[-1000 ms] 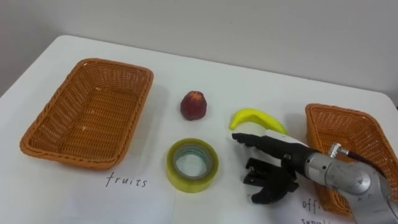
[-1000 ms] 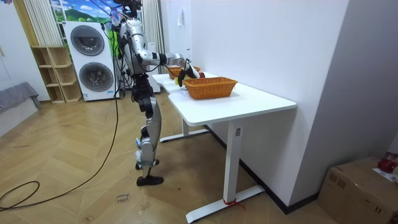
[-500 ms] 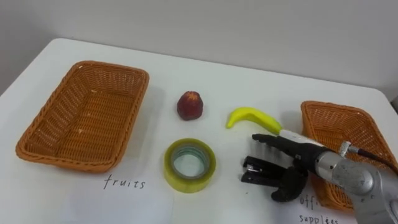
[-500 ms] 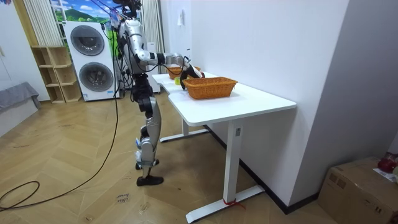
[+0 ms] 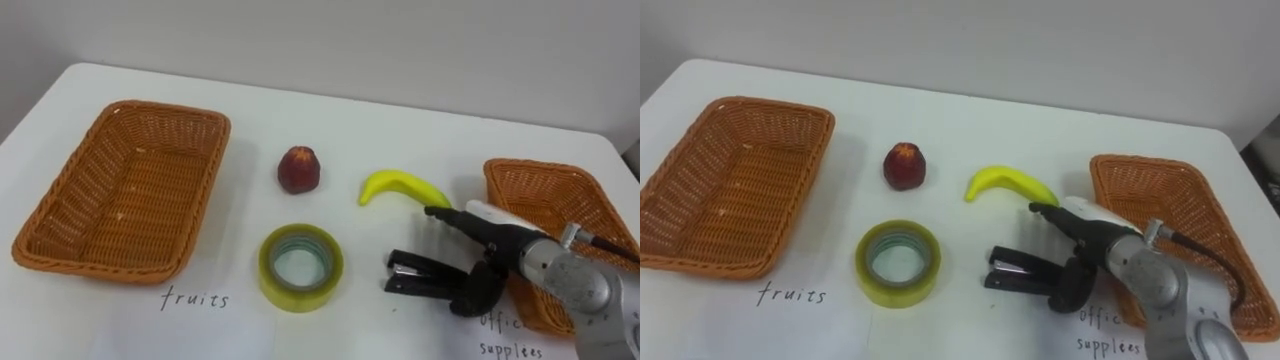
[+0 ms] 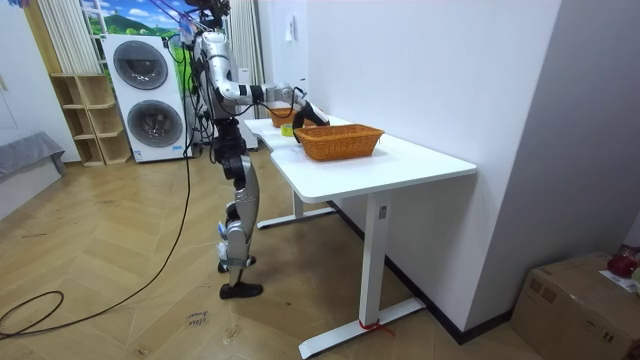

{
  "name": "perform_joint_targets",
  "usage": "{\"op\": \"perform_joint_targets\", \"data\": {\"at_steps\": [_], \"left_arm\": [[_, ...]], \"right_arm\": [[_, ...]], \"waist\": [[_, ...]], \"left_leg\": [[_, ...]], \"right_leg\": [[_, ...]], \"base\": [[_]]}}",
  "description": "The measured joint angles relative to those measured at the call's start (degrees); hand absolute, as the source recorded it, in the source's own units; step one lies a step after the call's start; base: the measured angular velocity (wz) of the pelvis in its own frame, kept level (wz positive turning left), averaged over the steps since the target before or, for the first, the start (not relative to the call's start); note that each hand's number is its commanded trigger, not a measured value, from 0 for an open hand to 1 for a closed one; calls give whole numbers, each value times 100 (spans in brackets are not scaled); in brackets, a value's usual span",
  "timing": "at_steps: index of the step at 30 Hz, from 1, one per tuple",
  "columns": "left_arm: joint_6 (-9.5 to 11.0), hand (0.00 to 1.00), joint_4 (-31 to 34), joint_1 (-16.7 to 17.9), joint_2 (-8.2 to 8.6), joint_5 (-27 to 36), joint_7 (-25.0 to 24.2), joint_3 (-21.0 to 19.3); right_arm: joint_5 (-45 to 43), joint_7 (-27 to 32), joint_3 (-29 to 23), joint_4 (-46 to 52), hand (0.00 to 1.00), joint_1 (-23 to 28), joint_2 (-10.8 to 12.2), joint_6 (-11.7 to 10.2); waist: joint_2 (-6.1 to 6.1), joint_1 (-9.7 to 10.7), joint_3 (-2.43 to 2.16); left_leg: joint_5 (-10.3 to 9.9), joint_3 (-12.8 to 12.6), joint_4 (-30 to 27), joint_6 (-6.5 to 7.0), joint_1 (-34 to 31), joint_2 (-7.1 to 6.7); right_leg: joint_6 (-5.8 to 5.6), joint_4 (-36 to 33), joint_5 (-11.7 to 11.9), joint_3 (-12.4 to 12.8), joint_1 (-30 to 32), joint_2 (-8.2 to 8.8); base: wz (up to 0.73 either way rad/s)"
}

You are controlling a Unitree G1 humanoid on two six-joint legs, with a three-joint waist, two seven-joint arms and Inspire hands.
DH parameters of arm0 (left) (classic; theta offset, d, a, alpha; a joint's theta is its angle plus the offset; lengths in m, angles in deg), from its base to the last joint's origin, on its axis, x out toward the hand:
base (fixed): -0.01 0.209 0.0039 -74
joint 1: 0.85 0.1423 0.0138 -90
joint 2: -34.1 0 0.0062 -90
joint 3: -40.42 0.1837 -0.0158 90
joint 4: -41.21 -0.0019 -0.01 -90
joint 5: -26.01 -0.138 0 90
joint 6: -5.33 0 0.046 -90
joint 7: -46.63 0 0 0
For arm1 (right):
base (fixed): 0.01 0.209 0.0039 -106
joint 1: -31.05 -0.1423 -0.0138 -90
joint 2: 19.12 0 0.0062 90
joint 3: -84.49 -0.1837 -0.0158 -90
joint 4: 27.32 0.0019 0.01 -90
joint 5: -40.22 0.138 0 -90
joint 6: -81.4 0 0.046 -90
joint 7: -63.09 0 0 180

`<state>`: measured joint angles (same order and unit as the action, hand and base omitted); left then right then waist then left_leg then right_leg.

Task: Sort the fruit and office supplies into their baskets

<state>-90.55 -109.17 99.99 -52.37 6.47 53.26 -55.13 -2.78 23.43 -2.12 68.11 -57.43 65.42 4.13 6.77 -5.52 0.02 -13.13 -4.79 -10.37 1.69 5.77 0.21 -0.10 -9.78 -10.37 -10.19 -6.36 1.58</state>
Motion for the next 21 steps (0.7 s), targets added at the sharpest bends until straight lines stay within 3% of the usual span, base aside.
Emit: {"op": "perform_joint_targets", "data": {"at_steps": [12, 21], "left_arm": [[-10, 0, 4, 0, 29, -12, 75, 7], [-7, 0, -68, 0, 34, -18, 75, 8]], "right_arm": [[-32, 166, 32, 19, 0, 175, 307, 105], [17, 210, 35, 109, 0, 176, 323, 99]], "waist": [[-5, -209, 7], [-32, -252, 27]], "left_leg": [[0, -67, 78, 0, 82, 9], [-1, -74, 93, 0, 72, 9]], "right_leg": [[-3, -1, 2, 76, -11, -18], [-3, 11, 2, 61, 0, -25]], "base": [[-3], [0]]}}
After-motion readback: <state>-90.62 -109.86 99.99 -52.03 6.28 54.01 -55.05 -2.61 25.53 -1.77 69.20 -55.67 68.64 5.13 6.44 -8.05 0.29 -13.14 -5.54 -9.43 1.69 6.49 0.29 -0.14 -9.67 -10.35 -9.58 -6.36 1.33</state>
